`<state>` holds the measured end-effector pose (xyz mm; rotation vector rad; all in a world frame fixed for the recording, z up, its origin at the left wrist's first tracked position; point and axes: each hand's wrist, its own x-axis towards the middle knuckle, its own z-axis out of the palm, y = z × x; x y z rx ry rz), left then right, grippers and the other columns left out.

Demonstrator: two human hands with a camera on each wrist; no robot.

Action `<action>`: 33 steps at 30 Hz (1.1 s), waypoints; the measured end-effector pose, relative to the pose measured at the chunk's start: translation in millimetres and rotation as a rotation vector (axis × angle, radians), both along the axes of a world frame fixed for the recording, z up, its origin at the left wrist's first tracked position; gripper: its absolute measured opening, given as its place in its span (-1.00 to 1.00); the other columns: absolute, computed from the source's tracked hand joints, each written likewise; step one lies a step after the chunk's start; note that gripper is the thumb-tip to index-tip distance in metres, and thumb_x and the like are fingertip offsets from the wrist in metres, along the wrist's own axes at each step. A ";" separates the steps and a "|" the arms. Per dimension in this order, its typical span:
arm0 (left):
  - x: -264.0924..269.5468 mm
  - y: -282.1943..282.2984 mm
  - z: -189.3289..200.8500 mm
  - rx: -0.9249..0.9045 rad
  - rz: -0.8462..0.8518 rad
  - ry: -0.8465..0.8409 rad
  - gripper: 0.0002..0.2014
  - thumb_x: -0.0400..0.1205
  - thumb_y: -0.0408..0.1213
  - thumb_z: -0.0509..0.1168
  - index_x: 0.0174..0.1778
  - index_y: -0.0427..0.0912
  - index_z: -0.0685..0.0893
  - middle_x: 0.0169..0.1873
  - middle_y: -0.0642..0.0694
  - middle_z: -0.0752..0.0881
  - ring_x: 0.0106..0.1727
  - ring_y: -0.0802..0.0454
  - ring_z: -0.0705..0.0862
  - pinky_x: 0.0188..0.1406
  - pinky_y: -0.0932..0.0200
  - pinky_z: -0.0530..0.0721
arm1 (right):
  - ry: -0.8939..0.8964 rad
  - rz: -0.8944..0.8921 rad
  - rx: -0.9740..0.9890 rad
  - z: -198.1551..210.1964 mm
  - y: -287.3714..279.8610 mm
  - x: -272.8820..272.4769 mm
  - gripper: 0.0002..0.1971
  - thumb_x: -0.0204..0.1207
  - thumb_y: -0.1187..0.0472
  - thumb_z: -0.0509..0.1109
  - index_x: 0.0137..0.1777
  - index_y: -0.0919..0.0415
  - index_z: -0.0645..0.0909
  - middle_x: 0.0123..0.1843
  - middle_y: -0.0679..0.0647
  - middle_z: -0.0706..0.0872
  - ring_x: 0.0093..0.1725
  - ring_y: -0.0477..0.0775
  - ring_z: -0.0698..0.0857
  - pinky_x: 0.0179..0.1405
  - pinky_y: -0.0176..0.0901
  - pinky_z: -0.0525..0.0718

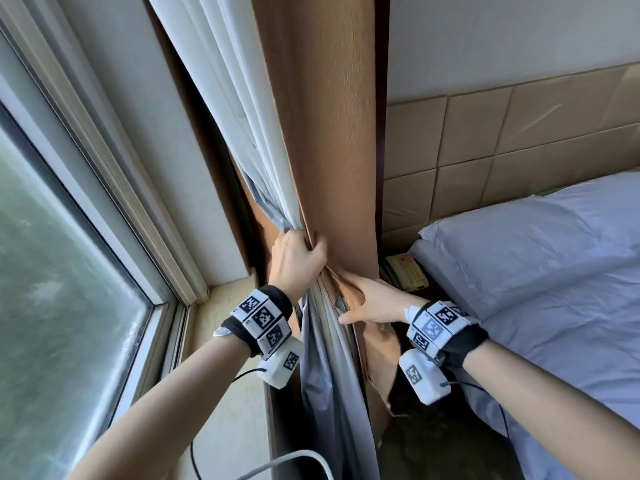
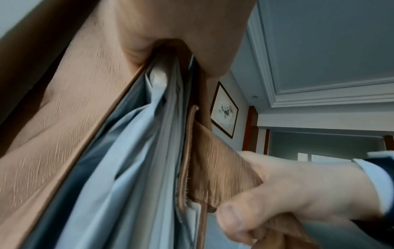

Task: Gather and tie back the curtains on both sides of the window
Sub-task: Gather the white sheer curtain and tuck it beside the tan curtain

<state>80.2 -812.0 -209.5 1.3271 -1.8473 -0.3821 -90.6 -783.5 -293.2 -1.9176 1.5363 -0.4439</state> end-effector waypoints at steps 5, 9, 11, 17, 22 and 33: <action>13.0 -15.2 -1.2 0.030 0.018 -0.018 -0.59 0.54 -0.19 0.25 -0.57 -0.22 0.27 -0.66 0.01 0.36 -0.55 0.03 0.35 -0.45 0.19 0.35 | -0.173 -0.310 -0.205 8.1 24.7 5.9 -0.61 0.37 -0.29 0.43 0.17 -0.30 0.49 0.01 -0.01 0.73 0.05 -0.03 0.68 0.05 -0.07 0.66; 13.9 -24.3 -2.5 0.023 0.046 -0.009 -0.58 0.51 -0.15 0.26 -0.60 -0.18 0.26 -0.65 -0.03 0.40 -0.54 -0.02 0.39 -0.47 0.17 0.37 | -0.174 -0.247 -0.310 16.7 41.4 17.9 -0.81 0.42 -0.10 0.42 -0.20 -0.06 0.50 -0.34 0.05 0.66 -0.35 0.02 0.61 -0.26 0.08 0.66; 14.7 -25.0 -2.6 0.027 0.046 -0.031 -0.58 0.51 -0.16 0.26 -0.60 -0.17 0.26 -0.63 -0.05 0.42 -0.53 -0.02 0.41 -0.50 0.19 0.38 | -0.134 -0.172 -0.214 16.1 46.1 20.4 -0.76 0.46 -0.05 0.45 0.08 -0.12 0.55 -0.05 -0.01 0.75 -0.06 0.02 0.71 0.03 0.16 0.71; 21.9 -17.9 -1.4 -0.009 0.019 -0.129 -0.58 0.51 -0.32 0.28 -0.59 -0.14 0.20 -0.61 -0.03 0.36 -0.50 -0.06 0.37 -0.46 0.17 0.33 | 0.375 0.011 0.393 -3.8 31.8 -8.1 0.05 0.27 -0.44 0.44 0.65 -0.05 0.03 0.64 0.06 0.25 0.63 0.22 0.17 0.54 0.22 0.31; 24.3 -18.3 -2.2 -0.003 -0.017 -0.225 -0.70 0.54 -0.33 0.28 -0.48 -0.21 0.37 -0.38 -0.20 0.57 -0.28 -0.14 0.47 -0.26 0.15 0.40 | -0.062 -0.461 -0.051 13.2 3.5 -31.7 -0.15 0.40 -0.12 0.51 0.62 0.00 0.17 0.59 0.16 0.36 0.52 0.14 0.41 0.48 0.06 0.43; 11.7 -13.5 0.4 0.023 0.047 -0.209 -0.76 0.53 -0.32 0.28 -0.42 -0.29 0.43 -0.37 -0.18 0.55 -0.27 -0.14 0.47 -0.27 0.14 0.37 | -0.288 -0.478 -0.423 68.2 -31.8 -16.7 -0.72 0.44 0.21 0.46 0.14 0.12 0.56 -0.18 -0.06 0.71 -0.21 -0.11 0.68 -0.10 -0.08 0.70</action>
